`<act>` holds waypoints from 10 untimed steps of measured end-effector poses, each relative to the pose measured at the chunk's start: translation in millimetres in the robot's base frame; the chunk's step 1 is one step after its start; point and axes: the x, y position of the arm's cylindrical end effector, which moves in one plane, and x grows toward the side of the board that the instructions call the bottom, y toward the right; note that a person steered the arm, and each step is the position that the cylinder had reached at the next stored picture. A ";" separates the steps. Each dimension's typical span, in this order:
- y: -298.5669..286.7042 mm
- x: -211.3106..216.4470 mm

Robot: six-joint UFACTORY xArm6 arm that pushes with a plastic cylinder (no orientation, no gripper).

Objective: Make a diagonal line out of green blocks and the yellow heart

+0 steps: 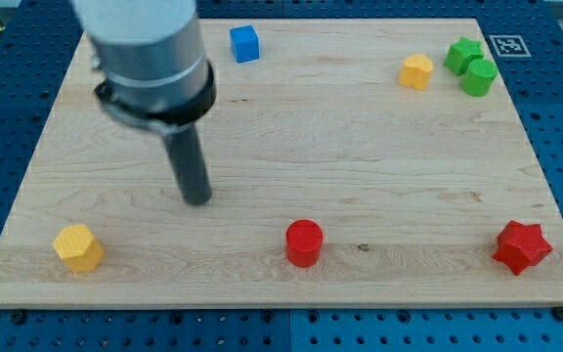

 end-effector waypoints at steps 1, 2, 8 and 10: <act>0.3 -70.4; 0.5 -93.0; 222.6 -275.1; 403.4 -266.4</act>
